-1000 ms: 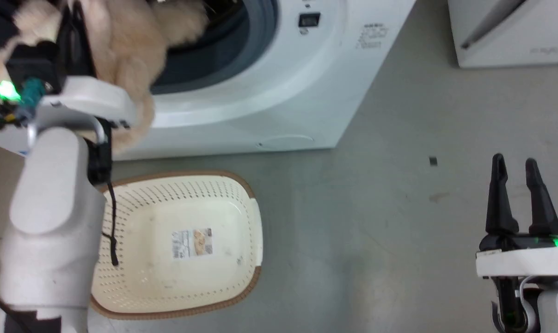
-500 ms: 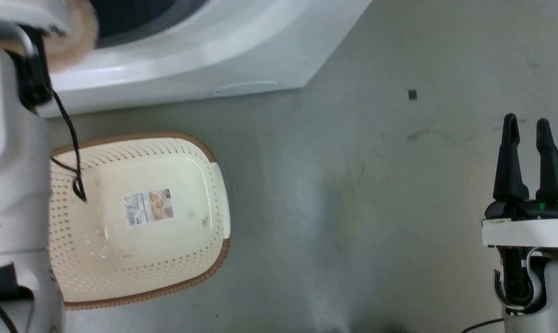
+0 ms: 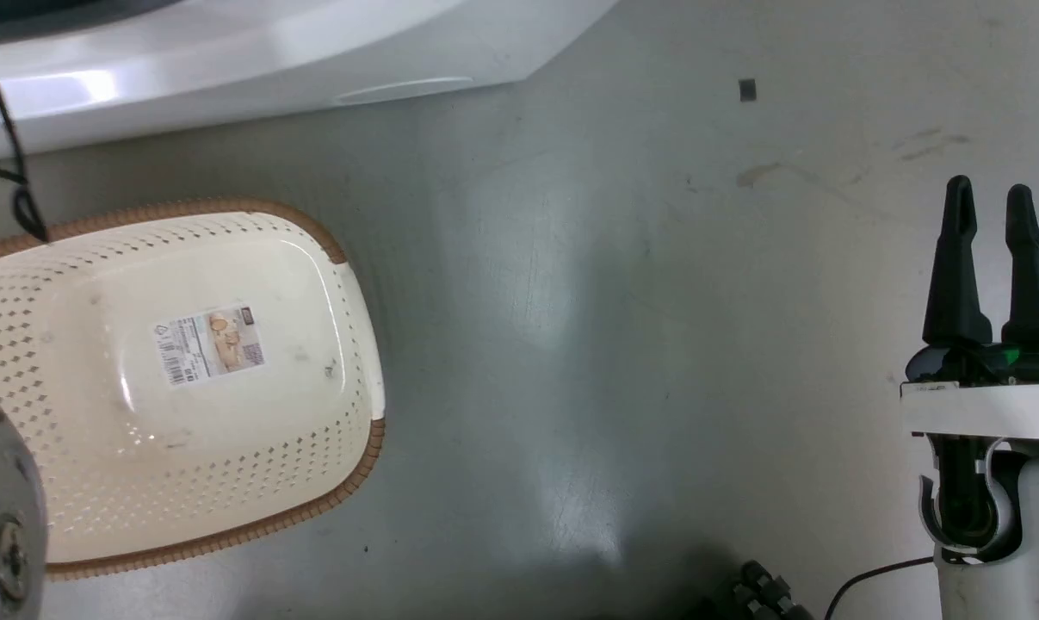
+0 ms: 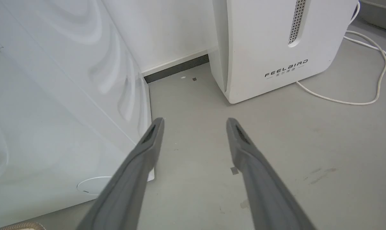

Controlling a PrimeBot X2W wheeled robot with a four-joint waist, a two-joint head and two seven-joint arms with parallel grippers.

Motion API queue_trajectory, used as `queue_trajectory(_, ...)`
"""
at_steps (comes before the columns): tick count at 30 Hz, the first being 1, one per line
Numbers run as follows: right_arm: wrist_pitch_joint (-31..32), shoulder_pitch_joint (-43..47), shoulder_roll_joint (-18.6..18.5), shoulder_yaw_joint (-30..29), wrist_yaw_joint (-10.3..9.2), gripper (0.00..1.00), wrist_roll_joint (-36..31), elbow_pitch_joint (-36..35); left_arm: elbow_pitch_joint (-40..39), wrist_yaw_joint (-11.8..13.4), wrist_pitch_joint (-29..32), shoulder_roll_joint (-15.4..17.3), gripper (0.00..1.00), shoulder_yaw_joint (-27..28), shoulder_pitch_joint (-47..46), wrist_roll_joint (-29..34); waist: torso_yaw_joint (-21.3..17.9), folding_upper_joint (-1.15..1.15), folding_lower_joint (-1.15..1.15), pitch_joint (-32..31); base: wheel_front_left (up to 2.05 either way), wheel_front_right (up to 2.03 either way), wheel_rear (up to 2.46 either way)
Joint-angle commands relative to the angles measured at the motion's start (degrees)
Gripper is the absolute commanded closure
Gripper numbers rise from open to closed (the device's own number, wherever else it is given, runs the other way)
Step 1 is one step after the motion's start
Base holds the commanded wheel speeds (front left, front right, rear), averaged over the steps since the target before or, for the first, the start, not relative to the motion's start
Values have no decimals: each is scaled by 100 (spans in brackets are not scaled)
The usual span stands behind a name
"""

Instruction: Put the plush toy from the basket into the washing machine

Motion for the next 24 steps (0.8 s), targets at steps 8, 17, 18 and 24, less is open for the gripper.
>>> queue_trajectory(8, -26, -69, -4, 41, -4, 0, 43, -19, 232, -63, -33, 158, 100, -7, -596, 126, -56, 0, -1, 199, 0, 0, 0)
queue_trajectory(17, -26, -50, -4, 94, -4, 0, -36, 47, 462, -93, -33, 16, 0, -18, -342, 125, 99, 0, -1, -52, 0, 0, 0)
queue_trajectory(18, -26, -39, -4, 100, -4, 0, -54, 56, 482, -114, -33, -8, 0, 16, -251, 83, 115, 0, -1, -115, 0, 0, 0)
queue_trajectory(24, -26, 42, -4, 133, -4, 0, -139, 75, 687, -273, -33, -117, 0, 26, 439, 39, 205, 0, -1, -563, 0, 0, 0)
